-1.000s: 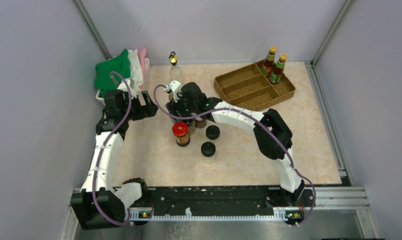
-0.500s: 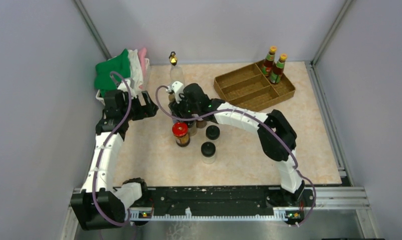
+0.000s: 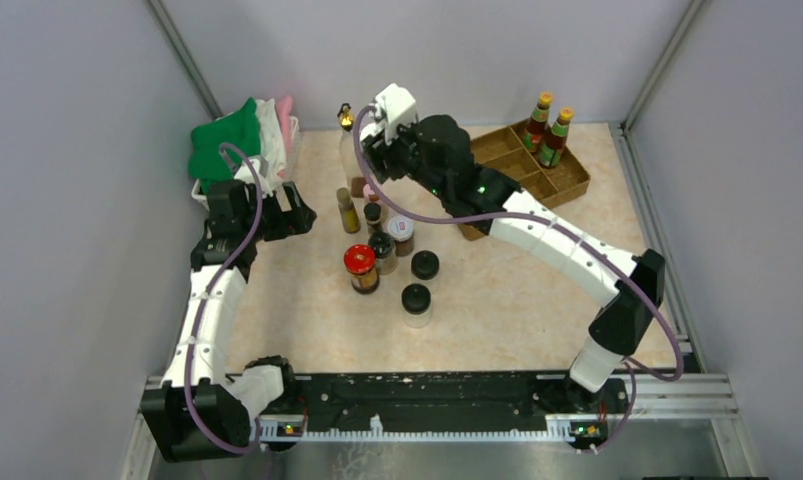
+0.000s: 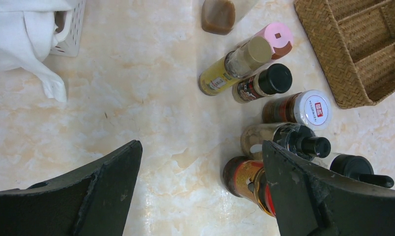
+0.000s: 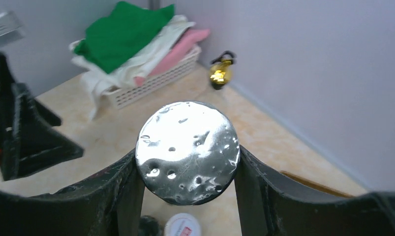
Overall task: Organize the condiment bottles
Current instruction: Pick up the bottle from the center of the board, then place the bottle in the storage box.
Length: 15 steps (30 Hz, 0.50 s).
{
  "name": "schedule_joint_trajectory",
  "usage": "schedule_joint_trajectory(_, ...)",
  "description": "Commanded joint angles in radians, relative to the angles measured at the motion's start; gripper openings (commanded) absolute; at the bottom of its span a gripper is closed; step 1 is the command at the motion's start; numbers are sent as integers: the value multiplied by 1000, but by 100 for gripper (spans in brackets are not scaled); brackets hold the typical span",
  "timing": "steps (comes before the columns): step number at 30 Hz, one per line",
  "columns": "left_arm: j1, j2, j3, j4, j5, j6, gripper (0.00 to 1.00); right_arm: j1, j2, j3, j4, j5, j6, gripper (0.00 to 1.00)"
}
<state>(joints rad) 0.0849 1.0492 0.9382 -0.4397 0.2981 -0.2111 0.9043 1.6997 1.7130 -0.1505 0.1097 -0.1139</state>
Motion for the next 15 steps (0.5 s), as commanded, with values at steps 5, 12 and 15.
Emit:
schedule_joint_trajectory(5,6,-10,2,50,35,-10,98,-165,-176,-57,-48,447,-102,5)
schedule_joint_trajectory(12,6,12,7,66,74,-2,97,-558,-252,-307,24,413,121,0)
schedule_joint_trajectory(15,6,22,17,66,79,1,97,-622,-212,-326,54,467,147,0)
